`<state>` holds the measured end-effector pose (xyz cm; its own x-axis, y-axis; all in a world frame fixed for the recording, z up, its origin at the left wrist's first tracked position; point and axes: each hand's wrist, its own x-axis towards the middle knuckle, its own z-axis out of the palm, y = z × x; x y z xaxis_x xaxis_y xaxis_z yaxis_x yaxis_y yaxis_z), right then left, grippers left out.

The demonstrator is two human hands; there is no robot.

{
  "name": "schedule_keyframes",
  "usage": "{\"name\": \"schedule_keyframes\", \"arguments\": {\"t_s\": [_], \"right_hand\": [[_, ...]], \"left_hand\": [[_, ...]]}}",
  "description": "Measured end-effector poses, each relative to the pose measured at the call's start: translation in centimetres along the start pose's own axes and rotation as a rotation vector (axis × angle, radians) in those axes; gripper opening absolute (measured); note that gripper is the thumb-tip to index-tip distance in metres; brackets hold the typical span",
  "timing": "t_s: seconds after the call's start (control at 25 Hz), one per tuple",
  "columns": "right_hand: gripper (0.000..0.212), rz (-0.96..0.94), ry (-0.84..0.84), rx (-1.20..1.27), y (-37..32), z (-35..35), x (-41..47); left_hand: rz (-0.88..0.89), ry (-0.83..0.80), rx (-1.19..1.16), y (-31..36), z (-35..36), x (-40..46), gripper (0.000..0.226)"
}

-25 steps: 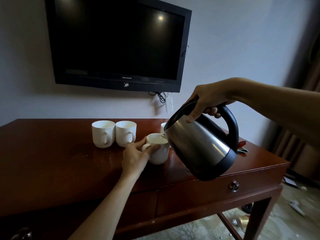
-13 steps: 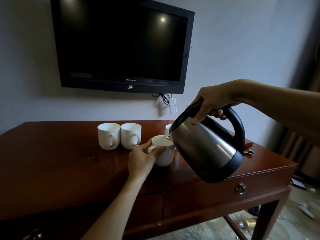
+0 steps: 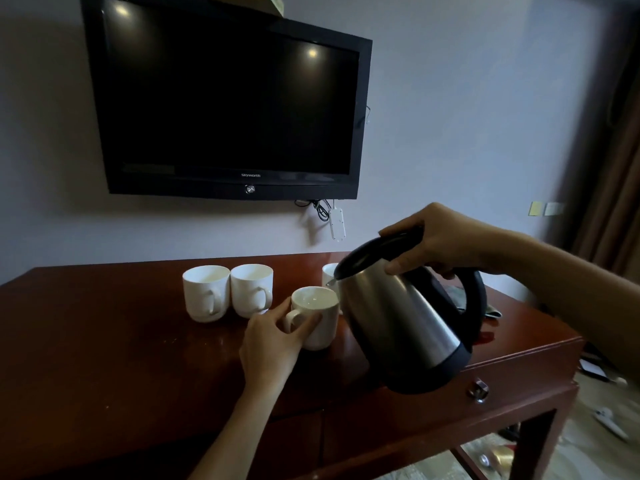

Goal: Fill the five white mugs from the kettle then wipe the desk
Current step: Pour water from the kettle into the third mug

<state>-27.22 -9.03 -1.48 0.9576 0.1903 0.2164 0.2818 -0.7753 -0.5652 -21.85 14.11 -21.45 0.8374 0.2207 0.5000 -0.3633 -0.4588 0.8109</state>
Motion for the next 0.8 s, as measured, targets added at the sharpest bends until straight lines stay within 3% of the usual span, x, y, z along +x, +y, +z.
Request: {"name": "schedule_keyframes", "arguments": {"t_s": [0.32,0.52,0.8], "right_hand": [[0.051,0.026,0.257,0.579,6.5,5.0,-3.8],[0.082,0.058,0.35,0.604,7.0,5.9,-3.2],[0.075,0.03,0.397,0.628,7.1,6.3,-3.2]], "left_hand": [[-0.06,-0.003,-0.025,-0.1,0.5,0.7,0.061],[0.031,0.044,0.05,-0.3,1.4,0.6,0.072],[-0.063,0.105,0.161,0.5,2.8,1.1,0.04]]}}
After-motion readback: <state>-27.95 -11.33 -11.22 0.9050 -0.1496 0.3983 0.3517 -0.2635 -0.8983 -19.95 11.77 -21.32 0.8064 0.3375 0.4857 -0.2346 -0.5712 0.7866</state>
